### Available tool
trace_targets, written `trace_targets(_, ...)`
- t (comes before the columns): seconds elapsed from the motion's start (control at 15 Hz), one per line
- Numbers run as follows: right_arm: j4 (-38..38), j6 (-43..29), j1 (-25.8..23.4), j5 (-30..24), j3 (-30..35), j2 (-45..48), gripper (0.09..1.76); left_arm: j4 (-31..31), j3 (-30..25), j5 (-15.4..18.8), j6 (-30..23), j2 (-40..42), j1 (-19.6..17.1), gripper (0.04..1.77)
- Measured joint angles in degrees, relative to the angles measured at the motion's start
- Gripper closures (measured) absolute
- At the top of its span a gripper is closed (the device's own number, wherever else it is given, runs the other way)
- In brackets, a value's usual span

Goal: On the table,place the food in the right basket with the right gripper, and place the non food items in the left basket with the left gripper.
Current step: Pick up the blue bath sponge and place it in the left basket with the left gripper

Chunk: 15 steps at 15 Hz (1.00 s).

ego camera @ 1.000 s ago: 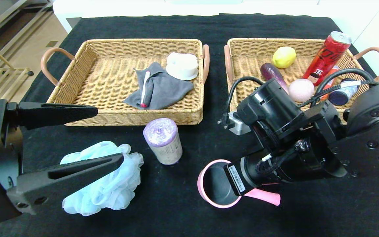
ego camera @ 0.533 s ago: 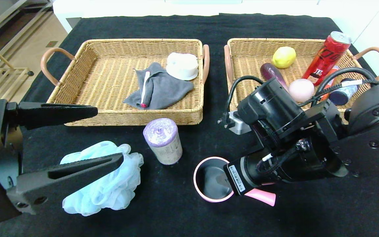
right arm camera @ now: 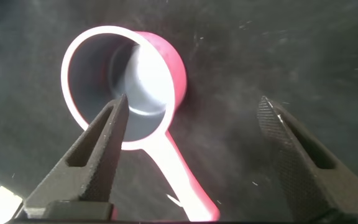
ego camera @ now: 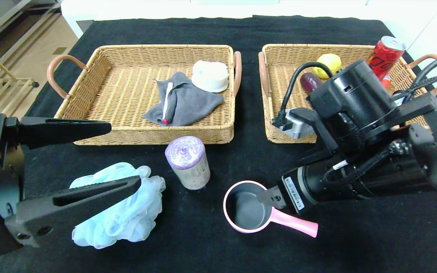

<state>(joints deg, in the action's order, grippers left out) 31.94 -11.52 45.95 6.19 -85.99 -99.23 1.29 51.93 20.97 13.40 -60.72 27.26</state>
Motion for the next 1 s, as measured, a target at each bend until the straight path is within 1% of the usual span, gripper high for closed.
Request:
trace_targets(0.2, -0.1, 5.1, -3.3, -4.8, 1.8, 5.0, 0.26, 0.0, 0.0, 0.0, 0.0, -0.1, 0.0, 0.09)
trace_targets(0.53, -0.2, 11.4, -11.3, -12.0, 6.1, 13.8, 0.20, -0.1, -0.2, 0.0, 0.0, -0.5, 0.0, 0.09)
trace_targets(0.8, -0.4, 17.1, -19.5, -21.0, 9.6, 19.4, 0.18, -0.2, -0.3, 0.0, 0.0, -0.8, 0.0, 0.09)
trace_targets(0.93, -2.5, 19.0, -23.8, -25.5, 11.5, 21.5, 0.17, -0.4, -0.3, 0.0, 0.0, -0.8, 0.0, 0.09)
trace_targets(1.0, -4.8, 19.3, -25.7, -27.6, 12.7, 22.2, 0.17, -0.4, -0.3, 0.0, 0.0, -0.8, 0.0, 0.09)
